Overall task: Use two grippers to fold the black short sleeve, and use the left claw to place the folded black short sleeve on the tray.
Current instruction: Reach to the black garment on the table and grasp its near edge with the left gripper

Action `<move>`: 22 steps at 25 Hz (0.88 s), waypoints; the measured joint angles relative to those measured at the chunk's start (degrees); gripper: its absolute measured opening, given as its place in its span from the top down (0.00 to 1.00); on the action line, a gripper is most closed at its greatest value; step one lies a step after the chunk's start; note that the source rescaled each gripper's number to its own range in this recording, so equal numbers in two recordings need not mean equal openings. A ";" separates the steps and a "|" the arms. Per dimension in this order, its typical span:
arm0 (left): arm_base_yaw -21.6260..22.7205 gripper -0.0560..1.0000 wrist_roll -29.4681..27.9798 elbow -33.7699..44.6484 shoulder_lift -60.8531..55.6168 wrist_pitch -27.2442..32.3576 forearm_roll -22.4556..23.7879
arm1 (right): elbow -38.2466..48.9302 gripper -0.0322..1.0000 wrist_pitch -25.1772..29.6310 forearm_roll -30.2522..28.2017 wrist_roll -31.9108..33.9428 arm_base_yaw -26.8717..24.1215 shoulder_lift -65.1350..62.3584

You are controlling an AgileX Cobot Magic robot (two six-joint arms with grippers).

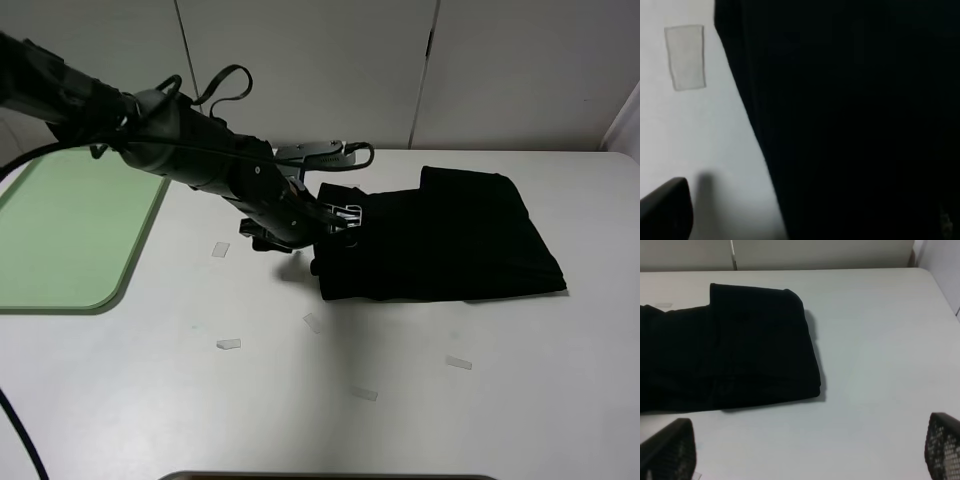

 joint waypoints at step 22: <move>-3.91 0.29 -5.85 -0.42 4.90 -14.32 -0.06 | 0.00 0.00 0.00 -0.06 0.00 0.00 0.00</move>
